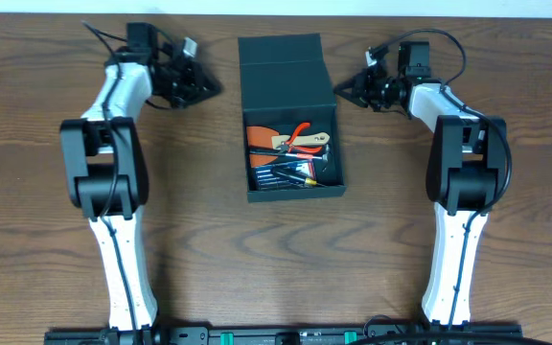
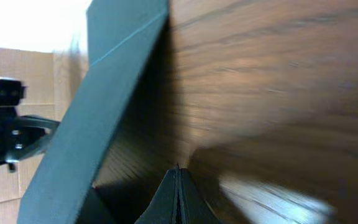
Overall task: Pack container
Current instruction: 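Raise both grippers to the box lid's far edge, then grip the lid with both grippers and fold it down over the box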
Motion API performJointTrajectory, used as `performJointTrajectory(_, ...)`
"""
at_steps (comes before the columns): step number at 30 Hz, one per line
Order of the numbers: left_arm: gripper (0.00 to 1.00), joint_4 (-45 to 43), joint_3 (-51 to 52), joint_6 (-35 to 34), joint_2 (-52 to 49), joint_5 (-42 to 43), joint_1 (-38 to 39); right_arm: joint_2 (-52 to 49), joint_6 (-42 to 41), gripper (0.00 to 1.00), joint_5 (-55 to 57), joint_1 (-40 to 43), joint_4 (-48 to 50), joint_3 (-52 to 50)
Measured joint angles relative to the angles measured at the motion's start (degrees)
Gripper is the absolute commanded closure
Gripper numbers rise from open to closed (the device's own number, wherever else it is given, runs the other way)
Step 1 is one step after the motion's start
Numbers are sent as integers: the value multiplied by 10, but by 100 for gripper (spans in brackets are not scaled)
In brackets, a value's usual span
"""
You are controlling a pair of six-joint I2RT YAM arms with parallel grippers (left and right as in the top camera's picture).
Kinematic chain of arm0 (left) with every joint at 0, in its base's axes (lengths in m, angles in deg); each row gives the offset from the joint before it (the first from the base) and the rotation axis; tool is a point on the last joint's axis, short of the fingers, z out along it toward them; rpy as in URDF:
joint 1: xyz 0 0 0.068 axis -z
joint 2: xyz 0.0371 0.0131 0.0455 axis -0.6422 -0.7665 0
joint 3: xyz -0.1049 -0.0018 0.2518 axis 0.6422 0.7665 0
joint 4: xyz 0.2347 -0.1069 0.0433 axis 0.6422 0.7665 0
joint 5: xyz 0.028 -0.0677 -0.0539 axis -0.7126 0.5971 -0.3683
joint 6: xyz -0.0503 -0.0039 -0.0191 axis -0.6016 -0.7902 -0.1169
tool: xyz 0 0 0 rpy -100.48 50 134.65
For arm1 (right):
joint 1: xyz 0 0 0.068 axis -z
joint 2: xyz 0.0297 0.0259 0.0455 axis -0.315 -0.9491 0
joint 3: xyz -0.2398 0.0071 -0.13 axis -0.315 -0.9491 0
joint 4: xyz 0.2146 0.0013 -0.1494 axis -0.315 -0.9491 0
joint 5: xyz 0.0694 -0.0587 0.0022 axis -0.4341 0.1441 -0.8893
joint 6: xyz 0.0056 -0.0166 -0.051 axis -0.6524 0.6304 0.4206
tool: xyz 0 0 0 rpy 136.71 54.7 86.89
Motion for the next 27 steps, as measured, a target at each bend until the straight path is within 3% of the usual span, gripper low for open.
performJointTrajectory(14, 94, -30, 0, -12, -30, 13, 42, 0, -19, 99, -39, -23, 74, 0)
performJointTrajectory(22, 94, -185, 2, -66, -35, 105, 53, 0, -78, 99, -72, -24, 110, 0)
performJointTrajectory(27, 94, -210, 2, -101, -32, 140, 51, 0, -91, 99, -99, -18, 110, 0)
